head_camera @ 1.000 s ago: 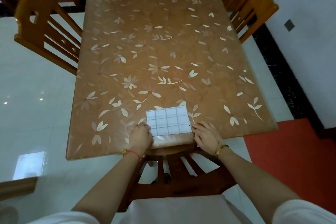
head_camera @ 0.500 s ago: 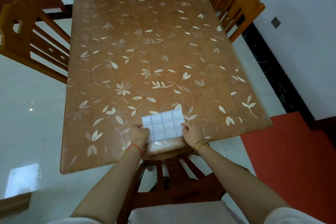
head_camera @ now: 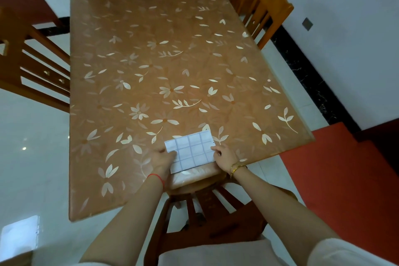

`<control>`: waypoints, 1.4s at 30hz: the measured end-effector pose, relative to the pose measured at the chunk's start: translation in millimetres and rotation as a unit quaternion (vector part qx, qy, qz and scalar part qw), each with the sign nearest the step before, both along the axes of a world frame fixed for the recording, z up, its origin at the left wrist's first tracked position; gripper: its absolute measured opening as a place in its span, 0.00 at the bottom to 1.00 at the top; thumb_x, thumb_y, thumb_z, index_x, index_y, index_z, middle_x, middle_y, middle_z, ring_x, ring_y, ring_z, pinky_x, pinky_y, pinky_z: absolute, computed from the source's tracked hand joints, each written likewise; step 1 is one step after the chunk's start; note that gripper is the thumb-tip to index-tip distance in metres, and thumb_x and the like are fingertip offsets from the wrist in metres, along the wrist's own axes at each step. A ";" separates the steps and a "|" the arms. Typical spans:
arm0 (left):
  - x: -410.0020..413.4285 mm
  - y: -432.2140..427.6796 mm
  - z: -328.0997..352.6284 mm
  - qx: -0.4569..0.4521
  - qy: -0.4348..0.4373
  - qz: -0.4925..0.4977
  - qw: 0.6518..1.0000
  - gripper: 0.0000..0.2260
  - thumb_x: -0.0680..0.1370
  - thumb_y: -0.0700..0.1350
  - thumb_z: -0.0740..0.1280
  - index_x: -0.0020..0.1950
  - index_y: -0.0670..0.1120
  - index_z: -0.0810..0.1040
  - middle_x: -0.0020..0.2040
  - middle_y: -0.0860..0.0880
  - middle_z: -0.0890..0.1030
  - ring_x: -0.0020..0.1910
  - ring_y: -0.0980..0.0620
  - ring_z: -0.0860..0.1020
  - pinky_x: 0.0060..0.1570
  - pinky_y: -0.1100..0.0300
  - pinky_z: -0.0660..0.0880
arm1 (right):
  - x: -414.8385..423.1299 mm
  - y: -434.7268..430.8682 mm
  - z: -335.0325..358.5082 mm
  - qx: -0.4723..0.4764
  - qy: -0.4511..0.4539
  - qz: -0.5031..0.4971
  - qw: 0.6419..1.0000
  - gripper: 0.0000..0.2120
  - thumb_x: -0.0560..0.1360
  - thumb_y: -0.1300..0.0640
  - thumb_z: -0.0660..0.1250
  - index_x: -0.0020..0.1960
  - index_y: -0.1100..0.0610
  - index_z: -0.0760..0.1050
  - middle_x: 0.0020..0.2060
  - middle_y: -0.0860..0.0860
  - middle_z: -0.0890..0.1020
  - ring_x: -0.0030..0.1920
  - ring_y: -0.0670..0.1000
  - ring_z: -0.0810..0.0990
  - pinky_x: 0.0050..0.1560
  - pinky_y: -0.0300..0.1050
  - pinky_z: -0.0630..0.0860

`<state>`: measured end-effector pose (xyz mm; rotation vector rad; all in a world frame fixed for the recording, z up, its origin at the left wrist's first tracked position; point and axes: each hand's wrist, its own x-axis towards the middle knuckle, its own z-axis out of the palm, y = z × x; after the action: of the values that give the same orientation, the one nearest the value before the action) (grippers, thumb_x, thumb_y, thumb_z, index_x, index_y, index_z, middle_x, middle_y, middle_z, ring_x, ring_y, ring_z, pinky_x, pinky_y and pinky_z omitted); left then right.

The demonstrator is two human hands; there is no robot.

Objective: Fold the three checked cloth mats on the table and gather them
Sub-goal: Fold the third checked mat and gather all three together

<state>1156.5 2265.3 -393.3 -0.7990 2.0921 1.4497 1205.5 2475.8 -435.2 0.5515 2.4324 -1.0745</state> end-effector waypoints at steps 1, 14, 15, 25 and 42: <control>1.4 0.1 -1.5 0.027 0.001 0.007 1.000 0.11 0.75 0.35 0.69 0.58 0.37 0.79 0.53 0.42 0.81 0.50 0.46 0.79 0.43 0.59 0.73 | 0.3 0.4 0.0 -0.005 -0.001 -0.002 1.000 0.18 0.80 0.60 0.57 0.67 0.56 0.75 0.66 0.54 0.72 0.64 0.53 0.73 0.64 0.44 0.69; 21.4 19.1 24.5 0.064 0.156 -0.035 0.985 0.10 0.80 0.47 0.67 0.50 0.39 0.79 0.38 0.45 0.82 0.37 0.52 0.80 0.39 0.53 0.79 | 12.5 7.0 8.9 -0.067 -0.054 -0.075 0.993 0.18 0.82 0.53 0.54 0.58 0.63 0.78 0.55 0.60 0.81 0.58 0.61 0.77 0.60 0.52 0.73; 20.5 23.8 28.5 0.058 0.171 -0.052 0.982 0.10 0.80 0.47 0.66 0.50 0.40 0.79 0.36 0.47 0.82 0.35 0.54 0.80 0.38 0.53 0.78 | 14.2 10.0 7.6 -0.077 -0.052 -0.102 0.990 0.16 0.81 0.52 0.54 0.51 0.59 0.79 0.47 0.56 0.81 0.54 0.59 0.78 0.58 0.51 0.74; 32.0 97.9 86.4 0.135 0.224 -0.150 0.954 0.07 0.80 0.46 0.67 0.50 0.42 0.80 0.40 0.48 0.83 0.36 0.56 0.81 0.38 0.60 0.77 | 49.9 72.0 49.6 -0.364 0.053 -0.307 0.878 0.17 0.80 0.44 0.59 0.61 0.54 0.75 0.59 0.53 0.80 0.59 0.53 0.78 0.61 0.51 0.76; 159.6 371.8 176.1 0.254 0.250 -0.241 0.903 0.05 0.79 0.45 0.68 0.46 0.44 0.80 0.38 0.49 0.81 0.35 0.52 0.78 0.37 0.58 0.74 | 254.7 323.8 197.5 -0.267 0.348 -0.410 0.800 0.06 0.78 0.61 0.66 0.51 0.56 0.81 0.45 0.51 0.84 0.44 0.47 0.82 0.45 0.42 0.79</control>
<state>1316.2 2637.0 -217.1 0.3111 1.8846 1.8965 1460.2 2799.7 -237.7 1.2229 2.2033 -2.6121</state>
